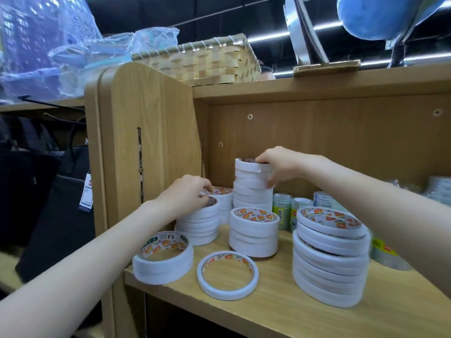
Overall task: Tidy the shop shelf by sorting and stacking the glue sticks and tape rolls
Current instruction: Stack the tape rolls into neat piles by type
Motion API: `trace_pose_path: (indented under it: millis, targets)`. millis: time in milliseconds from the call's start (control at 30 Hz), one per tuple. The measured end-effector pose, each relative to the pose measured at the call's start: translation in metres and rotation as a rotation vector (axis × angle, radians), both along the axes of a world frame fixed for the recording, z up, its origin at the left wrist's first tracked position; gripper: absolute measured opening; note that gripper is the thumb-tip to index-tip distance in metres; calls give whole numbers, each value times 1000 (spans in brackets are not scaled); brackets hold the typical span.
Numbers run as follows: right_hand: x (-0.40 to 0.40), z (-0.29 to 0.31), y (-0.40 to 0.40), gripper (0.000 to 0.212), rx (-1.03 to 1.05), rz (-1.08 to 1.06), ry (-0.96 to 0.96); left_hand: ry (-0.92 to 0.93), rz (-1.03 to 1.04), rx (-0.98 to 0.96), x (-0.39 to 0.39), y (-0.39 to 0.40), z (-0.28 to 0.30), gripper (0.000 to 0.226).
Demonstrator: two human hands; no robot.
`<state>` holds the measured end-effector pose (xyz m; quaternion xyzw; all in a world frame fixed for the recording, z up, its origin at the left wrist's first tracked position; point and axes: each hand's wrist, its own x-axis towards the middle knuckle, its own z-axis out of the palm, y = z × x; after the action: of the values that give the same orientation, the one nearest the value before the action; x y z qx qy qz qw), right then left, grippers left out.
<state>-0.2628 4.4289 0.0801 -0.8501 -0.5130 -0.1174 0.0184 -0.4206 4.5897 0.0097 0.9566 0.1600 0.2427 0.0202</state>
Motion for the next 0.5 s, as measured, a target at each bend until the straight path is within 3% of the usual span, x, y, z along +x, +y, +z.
trace_pose_path:
  millis: [233, 367, 500]
  targets:
    - [-12, 28, 12, 21, 32, 41, -159, 93, 25, -104, 0, 8, -6, 33]
    - [-25, 38, 39, 29, 189, 115, 3, 105, 24, -98, 1, 9, -7, 35]
    - [-18, -4, 81, 31, 67, 117, 77, 49, 48, -65, 2, 9, -9, 34]
